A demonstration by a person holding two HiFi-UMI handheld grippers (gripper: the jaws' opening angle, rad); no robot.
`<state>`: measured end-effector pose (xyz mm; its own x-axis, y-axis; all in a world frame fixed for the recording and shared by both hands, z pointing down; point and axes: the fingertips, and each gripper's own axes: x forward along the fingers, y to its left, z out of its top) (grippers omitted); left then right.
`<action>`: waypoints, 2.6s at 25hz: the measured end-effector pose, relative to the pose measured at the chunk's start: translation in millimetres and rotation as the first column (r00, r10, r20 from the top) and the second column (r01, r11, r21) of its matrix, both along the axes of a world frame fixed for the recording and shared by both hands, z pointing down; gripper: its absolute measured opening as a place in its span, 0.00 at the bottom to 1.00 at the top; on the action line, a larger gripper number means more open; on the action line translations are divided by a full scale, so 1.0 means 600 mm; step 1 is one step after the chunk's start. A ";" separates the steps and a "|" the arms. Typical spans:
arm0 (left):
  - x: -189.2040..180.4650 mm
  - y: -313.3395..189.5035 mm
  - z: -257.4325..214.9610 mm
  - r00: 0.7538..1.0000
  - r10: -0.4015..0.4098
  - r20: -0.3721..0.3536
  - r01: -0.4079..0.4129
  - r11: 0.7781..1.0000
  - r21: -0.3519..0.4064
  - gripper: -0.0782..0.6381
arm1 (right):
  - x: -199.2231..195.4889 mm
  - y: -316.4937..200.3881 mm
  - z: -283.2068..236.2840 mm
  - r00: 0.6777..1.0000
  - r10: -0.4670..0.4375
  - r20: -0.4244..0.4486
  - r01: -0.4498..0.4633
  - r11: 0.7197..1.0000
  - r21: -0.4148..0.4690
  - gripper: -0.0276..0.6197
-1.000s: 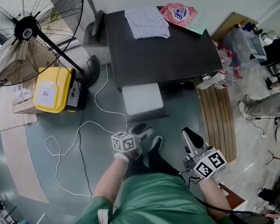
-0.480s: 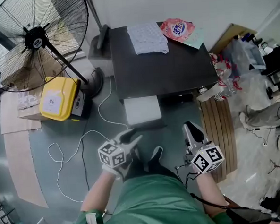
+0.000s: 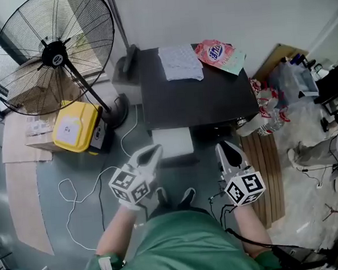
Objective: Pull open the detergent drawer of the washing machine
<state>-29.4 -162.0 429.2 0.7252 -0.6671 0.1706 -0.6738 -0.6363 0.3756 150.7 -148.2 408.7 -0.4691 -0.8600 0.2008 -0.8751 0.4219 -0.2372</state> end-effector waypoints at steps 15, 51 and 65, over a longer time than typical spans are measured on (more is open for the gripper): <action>-0.001 -0.045 -0.149 0.995 -0.085 0.057 0.072 0.977 0.203 0.10 | -0.007 -0.011 -0.116 0.988 0.040 -0.146 -0.009 0.977 0.211 0.05; -0.001 -0.015 -0.240 0.965 -0.210 0.157 0.144 0.925 0.351 0.10 | 0.021 0.024 -0.186 0.974 0.097 -0.205 -0.021 0.938 0.345 0.05; -0.012 -0.031 -0.224 0.967 -0.211 0.143 0.156 0.933 0.324 0.10 | 0.011 0.012 -0.177 0.975 0.092 -0.203 -0.021 0.945 0.328 0.05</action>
